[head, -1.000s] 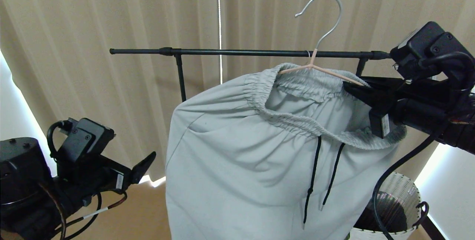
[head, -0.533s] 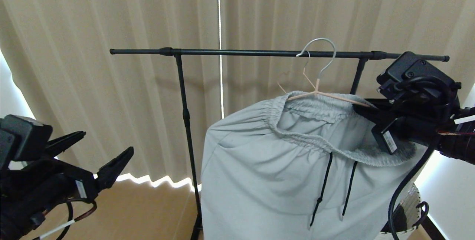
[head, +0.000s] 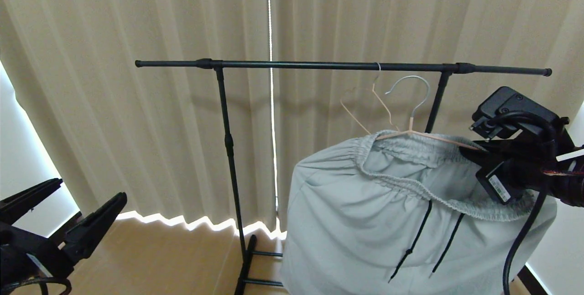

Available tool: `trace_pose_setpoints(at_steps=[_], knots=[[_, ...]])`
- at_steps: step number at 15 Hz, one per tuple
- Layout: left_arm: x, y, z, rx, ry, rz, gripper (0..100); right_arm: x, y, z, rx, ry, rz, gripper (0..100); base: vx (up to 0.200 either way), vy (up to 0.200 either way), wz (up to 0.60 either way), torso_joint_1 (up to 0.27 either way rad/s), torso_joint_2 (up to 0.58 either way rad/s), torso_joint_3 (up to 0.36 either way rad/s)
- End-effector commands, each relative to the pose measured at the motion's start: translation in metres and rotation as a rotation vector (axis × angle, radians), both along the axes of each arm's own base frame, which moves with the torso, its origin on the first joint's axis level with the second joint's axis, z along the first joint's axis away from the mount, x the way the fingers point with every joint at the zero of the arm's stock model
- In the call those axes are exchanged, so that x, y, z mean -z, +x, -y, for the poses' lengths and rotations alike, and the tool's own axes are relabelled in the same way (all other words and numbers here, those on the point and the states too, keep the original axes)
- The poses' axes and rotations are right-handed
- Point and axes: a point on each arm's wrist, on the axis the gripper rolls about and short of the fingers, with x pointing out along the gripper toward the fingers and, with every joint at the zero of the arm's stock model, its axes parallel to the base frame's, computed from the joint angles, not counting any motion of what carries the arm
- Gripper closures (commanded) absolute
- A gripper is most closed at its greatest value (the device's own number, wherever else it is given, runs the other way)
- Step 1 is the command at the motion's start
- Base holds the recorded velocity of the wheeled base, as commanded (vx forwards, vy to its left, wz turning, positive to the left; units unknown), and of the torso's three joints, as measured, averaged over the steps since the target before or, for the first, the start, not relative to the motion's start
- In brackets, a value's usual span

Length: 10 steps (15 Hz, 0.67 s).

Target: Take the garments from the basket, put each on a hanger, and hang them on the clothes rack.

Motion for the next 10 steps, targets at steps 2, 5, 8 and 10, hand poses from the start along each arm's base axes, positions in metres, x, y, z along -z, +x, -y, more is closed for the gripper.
trace_pose_setpoints(at_steps=[2, 5, 8, 10], knots=[[-0.004, 0.001, -0.008, -0.079, -0.010, 0.019, 0, 0.000, 0.000, 0.002, 0.012, 0.000, 0.002, 100, 0.000, 0.000, 0.00, 0.000, 0.00, 0.000], [-0.003, 0.013, -0.010, -0.110, -0.010, -0.022, 0, 0.003, 0.005, -0.001, 0.013, 0.024, -0.004, 100, 0.000, 0.000, 0.00, 0.000, 0.00, 0.000], [-0.003, 0.020, -0.010, -0.119, -0.017, -0.040, 0, 0.002, 0.004, -0.001, 0.025, 0.042, 0.002, 100, 0.000, 0.000, 0.00, 0.000, 0.00, 0.000], [-0.003, 0.019, -0.010, -0.116, -0.018, -0.037, 0, 0.002, 0.004, -0.001, 0.025, 0.041, 0.001, 100, 0.000, 0.000, 0.00, 0.000, 0.00, 0.000]])
